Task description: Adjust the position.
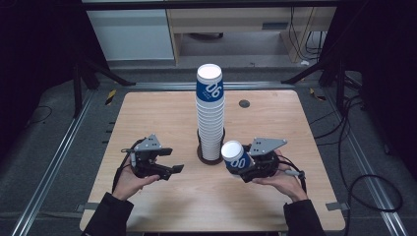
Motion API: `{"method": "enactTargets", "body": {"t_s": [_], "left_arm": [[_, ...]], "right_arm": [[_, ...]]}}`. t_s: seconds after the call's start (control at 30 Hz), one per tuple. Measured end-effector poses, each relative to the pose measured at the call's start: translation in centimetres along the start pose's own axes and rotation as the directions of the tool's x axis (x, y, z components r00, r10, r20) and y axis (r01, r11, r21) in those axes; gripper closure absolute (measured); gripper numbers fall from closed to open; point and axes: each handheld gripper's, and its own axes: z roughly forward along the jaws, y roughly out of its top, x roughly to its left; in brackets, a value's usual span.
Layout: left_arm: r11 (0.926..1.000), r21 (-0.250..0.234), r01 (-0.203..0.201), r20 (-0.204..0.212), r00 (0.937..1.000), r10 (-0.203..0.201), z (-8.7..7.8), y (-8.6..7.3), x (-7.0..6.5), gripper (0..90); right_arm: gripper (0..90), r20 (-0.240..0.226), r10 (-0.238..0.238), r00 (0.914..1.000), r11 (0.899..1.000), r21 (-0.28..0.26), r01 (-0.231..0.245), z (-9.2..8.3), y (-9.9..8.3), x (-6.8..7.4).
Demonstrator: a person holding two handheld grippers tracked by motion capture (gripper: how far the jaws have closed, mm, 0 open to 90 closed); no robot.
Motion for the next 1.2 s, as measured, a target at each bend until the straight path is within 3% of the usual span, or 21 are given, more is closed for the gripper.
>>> {"method": "enactTargets", "body": {"t_s": [0.27, 0.47, 0.7, 1.2], "left_arm": [[0.9991, 0.009, -0.041, 0.054, 0.9977, 0.041, 0.9, 0.3, -1.2, 23.5], [0.9955, 0.035, -0.088, 0.092, 0.9922, 0.084, 1.5, 0.4, -1.7, 23.6], [0.9957, 0.014, -0.091, 0.130, 0.9875, 0.089, 1.6, 0.6, -2.0, 23.6], [0.9911, 0.038, -0.127, 0.194, 0.9740, 0.118, 2.9, 1.1, -3.1, 22.2]], "right_arm": [[22.9, -0.051, -0.032, 0.9982, 0.999, 0.025, 0.034, 1.2, -0.1, 0.4], [23.0, -0.104, -0.047, 0.9934, 0.998, 0.043, 0.052, 2.5, -0.1, 0.9], [23.0, -0.139, -0.054, 0.9888, 0.995, 0.079, 0.065, 3.9, -0.6, 1.1], [23.0, -0.202, -0.087, 0.9755, 0.990, 0.088, 0.106, 5.8, -0.5, 1.8]]}}
